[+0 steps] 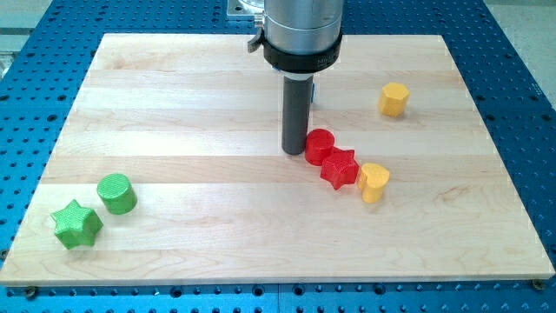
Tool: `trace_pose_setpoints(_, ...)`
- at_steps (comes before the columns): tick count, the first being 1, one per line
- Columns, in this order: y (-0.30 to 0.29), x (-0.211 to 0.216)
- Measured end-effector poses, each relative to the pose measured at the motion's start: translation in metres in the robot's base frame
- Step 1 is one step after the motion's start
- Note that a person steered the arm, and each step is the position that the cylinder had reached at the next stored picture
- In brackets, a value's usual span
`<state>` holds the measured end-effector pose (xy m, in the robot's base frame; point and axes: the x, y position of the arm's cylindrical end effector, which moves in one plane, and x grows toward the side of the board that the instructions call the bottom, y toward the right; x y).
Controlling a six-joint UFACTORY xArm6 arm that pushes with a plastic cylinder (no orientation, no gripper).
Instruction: Move the red block close into the yellow heart
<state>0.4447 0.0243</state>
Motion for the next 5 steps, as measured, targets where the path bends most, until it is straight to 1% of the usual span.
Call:
trace_pose_setpoints(1, 0.003, 0.0)
trace_pose_setpoints(2, 0.059, -0.008)
trace_pose_setpoints(3, 0.074, -0.011)
trace_pose_setpoints(4, 0.076, -0.015)
trace_pose_setpoints(5, 0.068, -0.032)
